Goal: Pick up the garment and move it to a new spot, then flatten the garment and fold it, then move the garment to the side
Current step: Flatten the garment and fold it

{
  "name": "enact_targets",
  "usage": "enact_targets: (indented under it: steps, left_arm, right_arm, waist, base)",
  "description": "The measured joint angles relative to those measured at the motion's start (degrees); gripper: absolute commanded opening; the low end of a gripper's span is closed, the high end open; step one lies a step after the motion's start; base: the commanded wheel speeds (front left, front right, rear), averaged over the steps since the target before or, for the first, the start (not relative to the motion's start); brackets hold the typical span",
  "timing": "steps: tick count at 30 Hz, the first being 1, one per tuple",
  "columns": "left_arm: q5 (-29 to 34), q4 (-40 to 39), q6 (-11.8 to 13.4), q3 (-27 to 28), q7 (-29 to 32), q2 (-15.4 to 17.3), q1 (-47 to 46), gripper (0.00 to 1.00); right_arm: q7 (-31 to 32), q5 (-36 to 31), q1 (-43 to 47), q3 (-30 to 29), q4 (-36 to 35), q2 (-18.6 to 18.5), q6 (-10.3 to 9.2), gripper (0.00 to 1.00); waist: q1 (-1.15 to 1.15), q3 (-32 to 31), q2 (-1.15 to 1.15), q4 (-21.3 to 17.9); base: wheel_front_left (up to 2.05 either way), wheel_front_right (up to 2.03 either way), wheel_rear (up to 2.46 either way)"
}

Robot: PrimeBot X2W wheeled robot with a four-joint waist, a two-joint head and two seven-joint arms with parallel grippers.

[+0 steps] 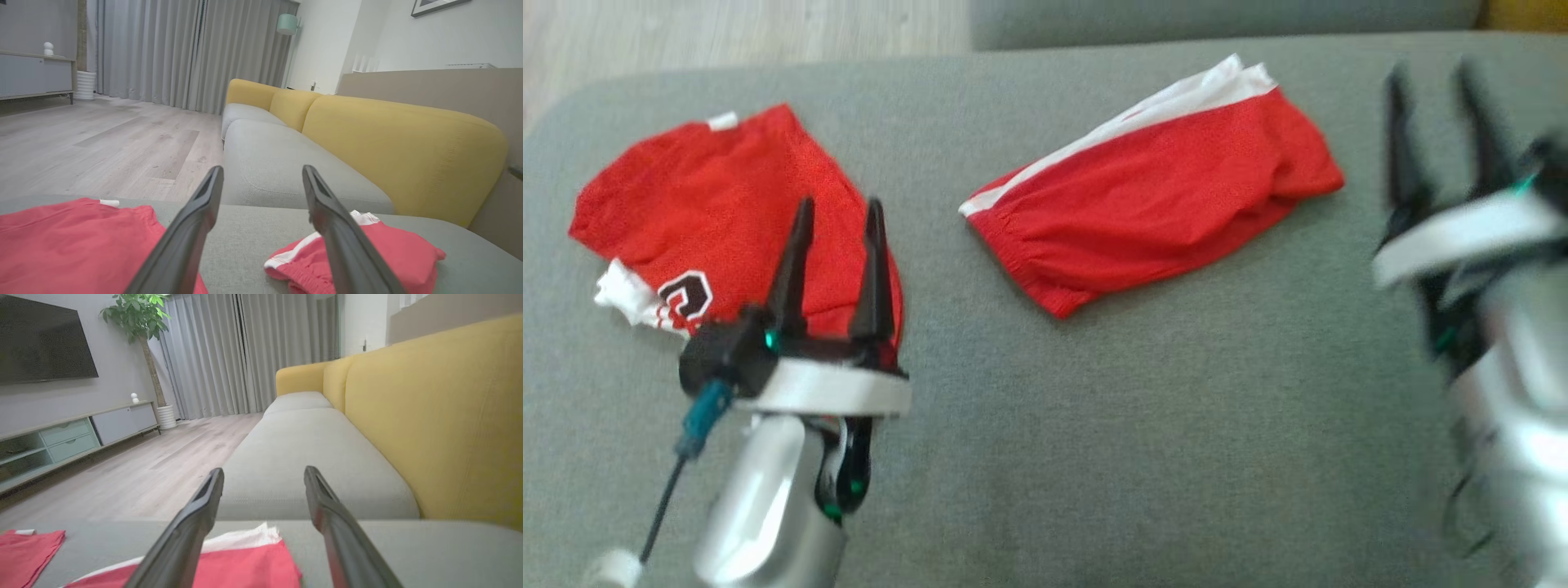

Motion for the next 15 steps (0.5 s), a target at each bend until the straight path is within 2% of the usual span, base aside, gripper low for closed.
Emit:
enact_targets:
  steps: [4,7,15]
  left_arm:
    - [1.9,-0.5,-1.1,2.2,0.0,-1.3,4.2,1.00]
    - [3.1,-1.0,-1.6,3.6,0.0,-1.9,7.4,1.00]
    - [4.5,-1.5,-3.1,4.9,0.0,-3.1,11.9,1.00]
  right_arm:
    - [0.0,-4.2,9.5,-4.4,-2.7,7.3,0.00,1.00]
    - [0.0,-6.3,15.1,-5.5,-3.3,10.7,0.00,1.00]
    - [0.0,-8.2,20.7,-7.3,-4.1,12.1,0.00,1.00]
  waist:
    - [0.00,-2.3,0.00,-0.9]
    - [0.00,-3.5,0.00,-1.7]
    - [0.01,-4.2,0.00,-2.9]
  base:
    - [0.00,0.00,0.00]
    - [0.00,0.00,0.00]
    - [0.00,0.00,0.00]
